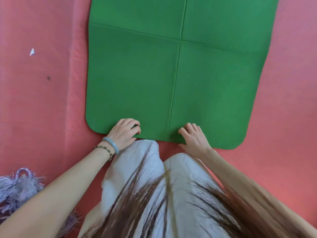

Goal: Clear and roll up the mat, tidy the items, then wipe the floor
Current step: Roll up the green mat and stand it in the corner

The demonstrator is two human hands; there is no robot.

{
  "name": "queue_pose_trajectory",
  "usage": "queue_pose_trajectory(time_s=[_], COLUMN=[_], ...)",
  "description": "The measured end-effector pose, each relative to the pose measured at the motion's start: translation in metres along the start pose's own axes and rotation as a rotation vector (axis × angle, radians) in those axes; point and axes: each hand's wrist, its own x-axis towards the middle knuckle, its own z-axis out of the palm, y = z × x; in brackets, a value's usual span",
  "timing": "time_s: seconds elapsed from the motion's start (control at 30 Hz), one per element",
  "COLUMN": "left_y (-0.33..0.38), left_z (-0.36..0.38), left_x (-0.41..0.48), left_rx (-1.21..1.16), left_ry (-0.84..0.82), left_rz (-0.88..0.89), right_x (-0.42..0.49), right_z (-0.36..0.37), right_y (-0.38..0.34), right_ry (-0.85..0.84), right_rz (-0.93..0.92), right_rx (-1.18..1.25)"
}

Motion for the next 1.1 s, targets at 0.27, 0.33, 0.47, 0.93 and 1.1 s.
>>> queue_pose_trajectory(time_s=[0.27,0.33,0.47,0.93,1.1], left_y=[-0.006,-0.003,0.005,-0.018,-0.026], left_z=[-0.037,-0.047,-0.055,-0.021,-0.039], left_x=[0.010,0.020,0.044,0.090,0.101], left_rx=[-0.260,-0.189,0.052,0.532,0.438], left_ry=[0.122,0.277,0.596,0.255,0.261], left_rz=[-0.217,-0.198,-0.144,0.098,0.267], right_x=[-0.002,0.008,0.038,0.104,0.066], right_z=[-0.041,-0.052,-0.071,-0.091,-0.072], right_y=[0.011,0.013,0.021,0.063,0.049], right_ry=[0.107,0.217,0.361,0.331,0.655], right_rz=[0.200,0.253,0.313,0.037,-0.204], right_rx=[0.403,0.358,0.252,0.079,-0.158])
